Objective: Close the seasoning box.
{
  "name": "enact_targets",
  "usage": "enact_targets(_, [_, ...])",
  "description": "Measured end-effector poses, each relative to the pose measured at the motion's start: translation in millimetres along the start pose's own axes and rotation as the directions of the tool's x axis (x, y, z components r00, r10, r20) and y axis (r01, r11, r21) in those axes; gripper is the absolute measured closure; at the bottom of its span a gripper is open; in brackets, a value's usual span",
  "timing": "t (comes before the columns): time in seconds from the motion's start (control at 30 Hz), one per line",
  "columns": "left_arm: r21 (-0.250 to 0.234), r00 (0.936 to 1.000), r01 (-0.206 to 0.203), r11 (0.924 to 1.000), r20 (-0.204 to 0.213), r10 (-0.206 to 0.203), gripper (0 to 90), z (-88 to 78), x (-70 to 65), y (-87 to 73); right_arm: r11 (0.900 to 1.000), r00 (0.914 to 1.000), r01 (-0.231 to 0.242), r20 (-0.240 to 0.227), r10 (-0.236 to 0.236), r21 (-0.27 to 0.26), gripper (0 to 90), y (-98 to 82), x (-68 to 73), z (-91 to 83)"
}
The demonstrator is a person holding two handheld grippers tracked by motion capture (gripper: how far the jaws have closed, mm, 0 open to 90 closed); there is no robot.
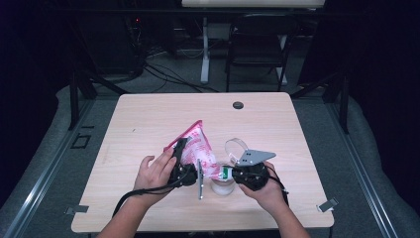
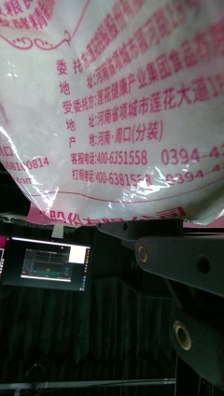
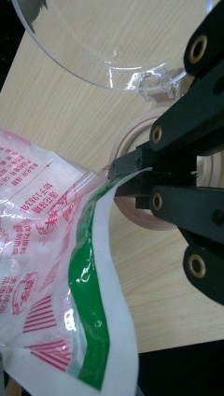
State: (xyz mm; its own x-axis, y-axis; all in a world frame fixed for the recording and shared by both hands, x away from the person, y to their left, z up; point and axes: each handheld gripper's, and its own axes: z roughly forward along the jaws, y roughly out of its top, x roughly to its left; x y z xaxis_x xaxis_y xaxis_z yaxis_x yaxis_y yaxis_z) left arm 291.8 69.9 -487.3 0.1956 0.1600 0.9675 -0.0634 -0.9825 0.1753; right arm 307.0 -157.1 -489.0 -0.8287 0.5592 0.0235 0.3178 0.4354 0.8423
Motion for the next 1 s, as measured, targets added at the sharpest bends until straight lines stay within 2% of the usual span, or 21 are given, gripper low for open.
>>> enact_targets(1.0, [-0.01, 0.9997, -0.018, 0.9998, -0.018, 0.018, 62.8, 0.9, -3.0, 4.3, 1.0, 0.9999, -0.005, 0.013, 0.005, 0.02, 90.0, -4.9, -3.8, 2.3])
